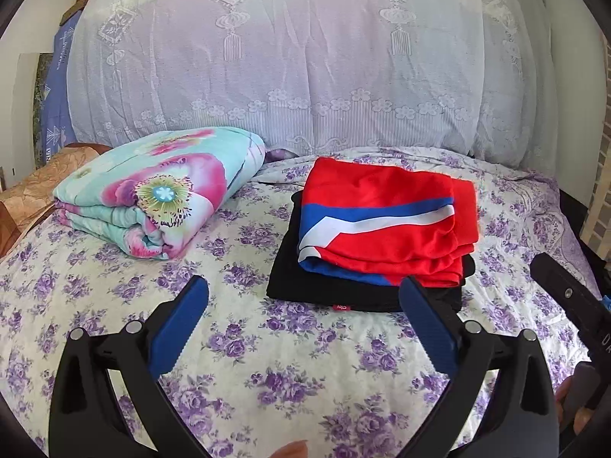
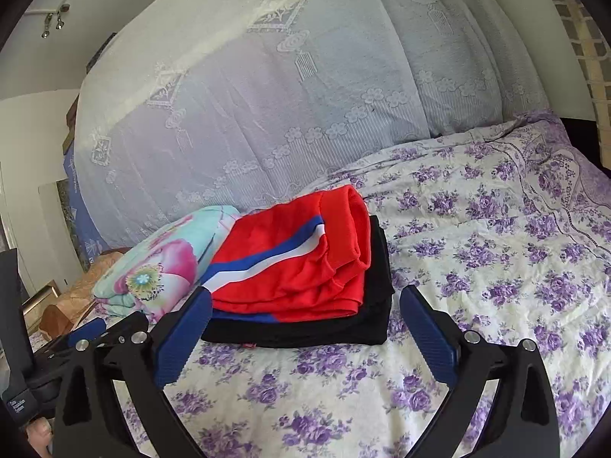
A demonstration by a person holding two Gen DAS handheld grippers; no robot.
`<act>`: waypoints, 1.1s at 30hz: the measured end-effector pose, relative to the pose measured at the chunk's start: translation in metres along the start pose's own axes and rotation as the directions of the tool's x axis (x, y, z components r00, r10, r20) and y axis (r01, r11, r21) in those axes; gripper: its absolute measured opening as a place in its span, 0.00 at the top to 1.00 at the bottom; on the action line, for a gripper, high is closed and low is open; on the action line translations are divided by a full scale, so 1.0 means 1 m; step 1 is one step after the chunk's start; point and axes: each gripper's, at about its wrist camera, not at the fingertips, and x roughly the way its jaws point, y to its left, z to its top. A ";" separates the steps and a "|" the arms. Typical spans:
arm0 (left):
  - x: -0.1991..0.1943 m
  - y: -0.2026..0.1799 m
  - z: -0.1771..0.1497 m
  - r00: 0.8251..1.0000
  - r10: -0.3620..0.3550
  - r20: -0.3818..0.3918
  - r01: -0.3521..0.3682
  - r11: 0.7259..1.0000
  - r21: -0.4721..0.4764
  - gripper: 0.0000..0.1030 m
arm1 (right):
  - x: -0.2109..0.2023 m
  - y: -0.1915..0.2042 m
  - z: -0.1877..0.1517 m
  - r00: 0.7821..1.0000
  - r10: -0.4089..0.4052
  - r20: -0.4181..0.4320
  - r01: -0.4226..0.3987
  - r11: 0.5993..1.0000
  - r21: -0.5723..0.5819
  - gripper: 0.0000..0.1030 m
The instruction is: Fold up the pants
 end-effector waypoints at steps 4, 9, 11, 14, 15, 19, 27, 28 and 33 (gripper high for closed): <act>-0.022 -0.006 0.001 1.000 0.008 0.007 -0.008 1.000 0.013 0.05 | -0.022 0.008 0.001 0.999 -0.012 0.035 0.013 1.000 -0.013 0.04; -0.025 -0.009 -0.002 1.000 0.005 -0.003 -0.005 1.000 0.027 0.05 | -0.028 0.008 0.005 0.998 0.019 0.052 -0.018 1.000 -0.004 0.04; -0.023 -0.010 -0.003 1.000 0.010 -0.006 -0.010 0.999 0.035 0.05 | -0.025 0.008 0.005 0.998 0.030 0.049 -0.030 1.000 -0.008 0.04; -0.019 -0.011 -0.005 1.000 0.014 -0.014 -0.013 0.999 0.046 0.05 | -0.021 0.008 0.006 0.999 0.038 0.038 -0.037 0.999 -0.016 0.04; -0.017 -0.012 -0.005 1.000 0.017 -0.016 -0.016 0.999 0.046 0.05 | -0.020 0.007 0.006 0.999 0.039 0.036 -0.038 0.999 -0.016 0.04; -0.014 -0.013 -0.007 1.000 0.019 -0.008 -0.018 0.998 0.058 0.05 | -0.019 0.007 0.006 0.999 0.042 0.030 -0.041 0.999 -0.018 0.04; -0.015 -0.018 -0.009 1.000 0.006 0.000 -0.006 0.997 0.079 0.05 | -0.015 0.008 0.006 0.998 0.058 0.019 -0.058 0.998 -0.017 0.04; -0.014 -0.017 -0.008 1.000 0.001 -0.010 0.000 0.997 0.074 0.05 | -0.016 0.009 0.006 0.998 0.059 0.021 -0.059 0.998 -0.018 0.04; -0.012 -0.014 -0.008 0.999 -0.014 -0.034 0.016 0.998 0.053 0.05 | -0.017 0.009 0.006 0.998 0.061 0.024 -0.061 0.998 -0.020 0.04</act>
